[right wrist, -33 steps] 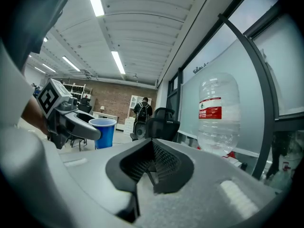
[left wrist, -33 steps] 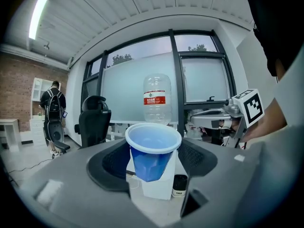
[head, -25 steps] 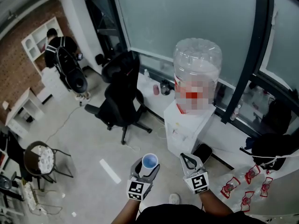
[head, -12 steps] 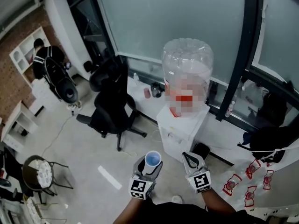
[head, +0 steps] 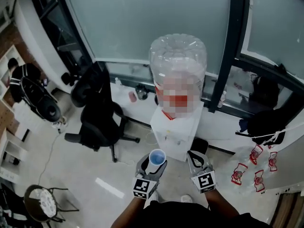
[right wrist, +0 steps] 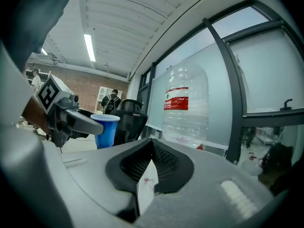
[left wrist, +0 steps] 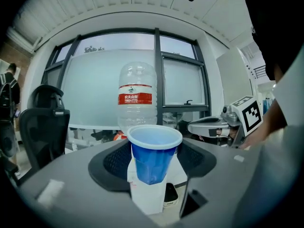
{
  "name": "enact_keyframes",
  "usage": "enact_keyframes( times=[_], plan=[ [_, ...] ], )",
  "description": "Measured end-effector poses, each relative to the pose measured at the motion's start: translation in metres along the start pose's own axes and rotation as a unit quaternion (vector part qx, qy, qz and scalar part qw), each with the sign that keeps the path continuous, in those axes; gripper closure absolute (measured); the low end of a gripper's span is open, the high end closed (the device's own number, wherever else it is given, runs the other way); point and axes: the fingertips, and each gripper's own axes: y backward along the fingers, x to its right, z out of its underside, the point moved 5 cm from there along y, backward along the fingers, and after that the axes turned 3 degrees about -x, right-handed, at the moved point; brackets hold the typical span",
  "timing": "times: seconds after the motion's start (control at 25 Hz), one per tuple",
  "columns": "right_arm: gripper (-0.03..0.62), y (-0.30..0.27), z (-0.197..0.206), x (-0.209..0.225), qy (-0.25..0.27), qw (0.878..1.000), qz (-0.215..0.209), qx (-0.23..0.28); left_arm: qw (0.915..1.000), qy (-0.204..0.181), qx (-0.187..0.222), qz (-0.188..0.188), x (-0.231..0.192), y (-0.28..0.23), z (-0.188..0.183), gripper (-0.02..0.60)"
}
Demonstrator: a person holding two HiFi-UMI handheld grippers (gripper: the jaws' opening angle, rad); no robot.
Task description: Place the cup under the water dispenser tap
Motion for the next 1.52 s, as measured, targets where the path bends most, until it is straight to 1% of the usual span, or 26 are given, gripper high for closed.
enact_keyframes(
  times=[0.12,0.28,0.4,0.56,0.68,0.84,1.04,1.16,1.24,1.32,1.4,1.52],
  plan=[
    [0.591,-0.006,0.007,-0.004,-0.029,0.999,0.032,-0.008,0.9995,-0.001,-0.004,0.032,-0.012,-0.011,0.0,0.264],
    [0.591,-0.01,0.008,-0.01,-0.043,0.997,0.063,-0.011,0.9974,0.0,-0.007,0.071,-0.026,-0.023,0.005,0.264],
    [0.591,-0.009,0.009,-0.012,-0.064,0.994,0.09,-0.007,0.9944,0.004,-0.005,0.105,-0.031,-0.032,0.011,0.267],
    [0.591,-0.003,0.02,-0.018,-0.061,0.99,0.128,-0.022,0.9884,-0.004,-0.01,0.152,-0.031,-0.044,0.021,0.267],
    [0.591,-0.001,0.026,-0.028,-0.058,0.987,0.143,-0.038,0.985,-0.016,-0.01,0.171,-0.032,-0.052,0.026,0.265],
    [0.591,0.004,0.037,-0.036,-0.062,0.985,0.157,-0.046,0.9829,-0.027,0.003,0.182,-0.03,-0.059,0.034,0.264],
    [0.591,0.002,0.056,-0.036,-0.064,0.984,0.159,-0.042,0.9832,-0.015,0.009,0.182,-0.021,-0.072,0.05,0.265],
    [0.591,0.0,0.077,-0.043,-0.075,0.984,0.153,-0.051,0.9844,-0.018,-0.007,0.175,-0.012,-0.076,0.079,0.265],
    [0.591,-0.001,0.093,-0.046,-0.077,0.985,0.147,-0.055,0.9856,-0.013,-0.002,0.168,-0.002,-0.083,0.089,0.265],
    [0.591,-0.004,0.107,-0.047,-0.075,0.986,0.139,-0.057,0.9875,-0.005,0.005,0.158,0.005,-0.092,0.099,0.265],
    [0.591,-0.005,0.122,-0.047,-0.079,0.986,0.135,-0.051,0.9895,0.006,0.007,0.144,0.009,-0.101,0.117,0.265],
    [0.591,-0.003,0.152,-0.046,-0.091,0.986,0.136,-0.043,0.9913,0.028,0.001,0.128,0.016,-0.115,0.142,0.265]
  ],
)
